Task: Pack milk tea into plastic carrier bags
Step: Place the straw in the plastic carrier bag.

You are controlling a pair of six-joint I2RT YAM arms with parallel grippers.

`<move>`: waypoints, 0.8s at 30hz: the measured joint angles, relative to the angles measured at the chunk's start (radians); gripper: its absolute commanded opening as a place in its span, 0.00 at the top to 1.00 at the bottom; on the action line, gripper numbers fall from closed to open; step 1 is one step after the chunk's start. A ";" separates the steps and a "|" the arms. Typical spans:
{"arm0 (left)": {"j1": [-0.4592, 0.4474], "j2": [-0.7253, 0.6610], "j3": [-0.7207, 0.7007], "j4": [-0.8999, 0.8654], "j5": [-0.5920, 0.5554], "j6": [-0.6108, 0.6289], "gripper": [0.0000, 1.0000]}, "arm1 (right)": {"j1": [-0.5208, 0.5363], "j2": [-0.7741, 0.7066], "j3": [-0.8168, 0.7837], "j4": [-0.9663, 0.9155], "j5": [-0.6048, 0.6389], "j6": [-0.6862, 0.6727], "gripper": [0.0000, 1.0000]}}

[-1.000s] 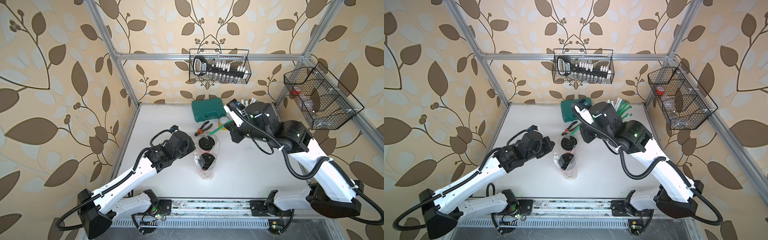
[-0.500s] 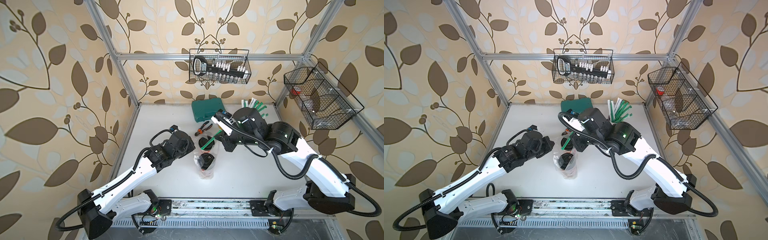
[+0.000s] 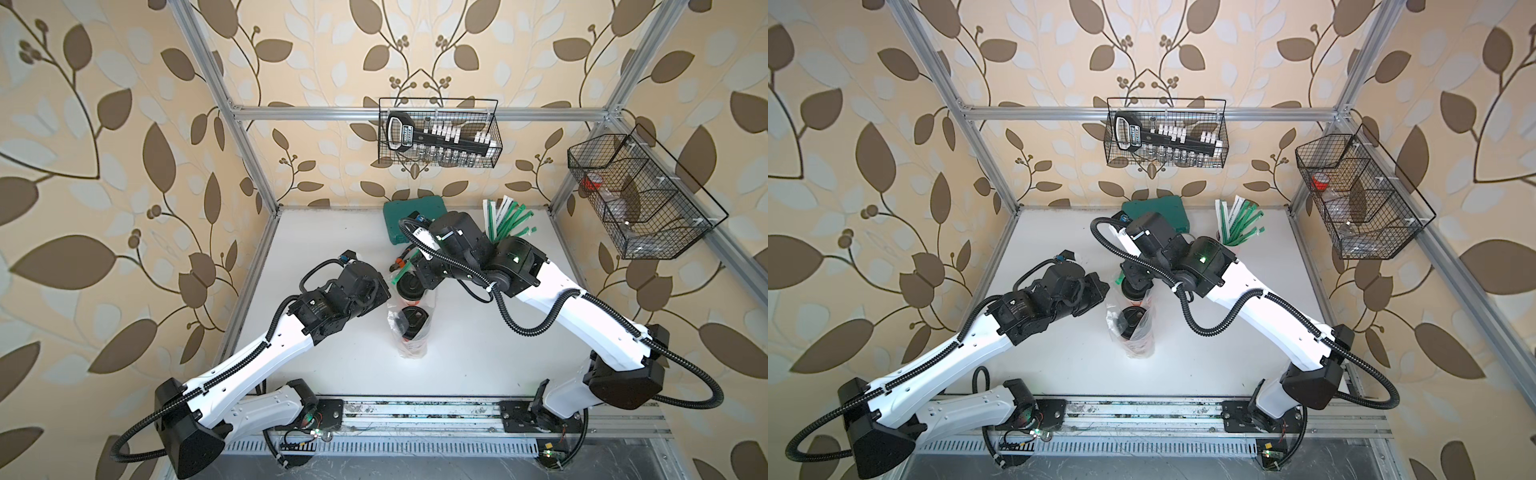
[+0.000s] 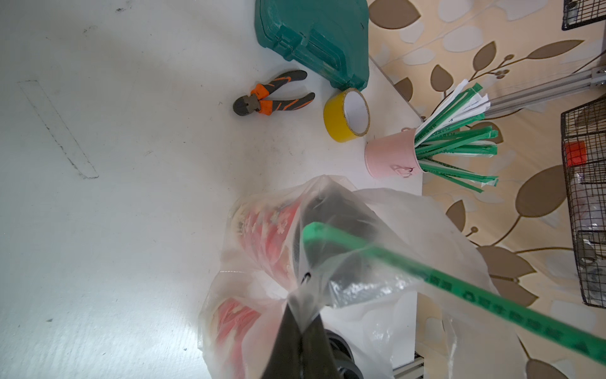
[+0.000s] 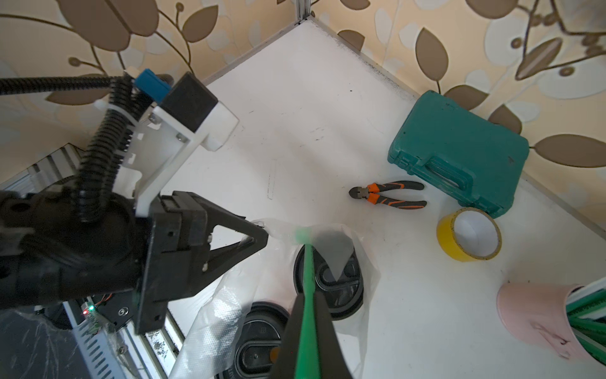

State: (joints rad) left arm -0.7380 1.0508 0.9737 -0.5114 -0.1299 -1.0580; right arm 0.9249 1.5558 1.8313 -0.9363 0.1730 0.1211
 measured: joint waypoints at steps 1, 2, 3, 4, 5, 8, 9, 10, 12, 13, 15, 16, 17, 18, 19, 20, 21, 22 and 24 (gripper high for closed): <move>0.000 0.000 0.000 0.000 0.000 0.000 1.00 | 0.000 0.002 0.000 0.000 0.009 -0.003 1.00; 0.000 0.001 0.000 0.000 0.000 0.000 1.00 | 0.000 0.003 0.000 -0.002 0.016 -0.007 1.00; 0.000 0.002 0.000 0.000 0.000 0.000 1.00 | 0.000 0.005 0.000 -0.003 0.020 -0.011 1.00; 0.000 0.003 0.000 0.000 0.000 0.000 1.00 | 0.000 0.007 0.000 -0.005 0.023 -0.014 1.00; 0.000 0.005 0.000 0.001 0.000 0.000 1.00 | 0.000 0.010 0.000 -0.006 0.027 -0.018 1.00; 0.000 0.008 0.000 0.005 0.000 0.000 1.00 | 0.000 0.028 0.000 -0.007 0.043 -0.027 1.00; 0.000 0.008 0.000 0.007 0.000 0.000 1.00 | 0.000 0.036 0.000 -0.007 0.049 -0.031 1.00; 0.000 0.009 0.000 0.010 0.000 0.000 1.00 | 0.000 0.046 0.000 -0.007 0.054 -0.034 1.00; 0.000 0.012 0.000 0.011 0.001 0.000 1.00 | 0.000 0.063 0.000 -0.003 0.060 -0.037 1.00; 0.000 0.013 0.000 0.011 0.001 0.000 1.00 | 0.000 0.068 0.000 0.001 0.063 -0.039 1.00; 0.000 0.014 0.000 0.012 0.001 0.000 1.00 | 0.000 0.070 0.000 0.008 0.064 -0.041 1.00; 0.000 0.014 0.000 0.012 0.001 0.000 1.00 | 0.000 0.070 0.000 0.011 0.064 -0.043 1.00; 0.000 0.016 0.000 0.011 0.001 0.000 1.00 | 0.000 0.070 0.000 0.014 0.064 -0.044 1.00; 0.000 0.017 0.001 0.011 0.001 0.000 1.00 | 0.000 0.071 0.000 0.014 0.064 -0.044 1.00; 0.000 0.018 0.001 0.012 0.001 0.000 1.00 | 0.000 0.074 0.001 0.013 0.065 -0.044 1.00; 0.000 0.018 0.001 0.012 0.001 0.000 1.00 | 0.000 0.079 0.005 0.010 0.069 -0.044 1.00; 0.000 0.018 0.001 0.012 0.001 0.000 1.00 | 0.000 0.084 0.011 0.004 0.072 -0.044 1.00; 0.000 0.018 0.001 0.012 0.001 0.000 1.00 | 0.000 0.090 0.019 -0.003 0.075 -0.044 1.00; 0.000 0.018 0.003 0.011 0.001 0.000 1.00 | 0.000 0.095 0.035 -0.018 0.074 -0.044 1.00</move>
State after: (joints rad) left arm -0.7376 1.0691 0.9768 -0.4999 -0.1291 -1.0580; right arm 0.9249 1.6508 1.8664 -0.9543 0.2474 0.0769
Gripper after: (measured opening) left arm 0.047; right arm 0.048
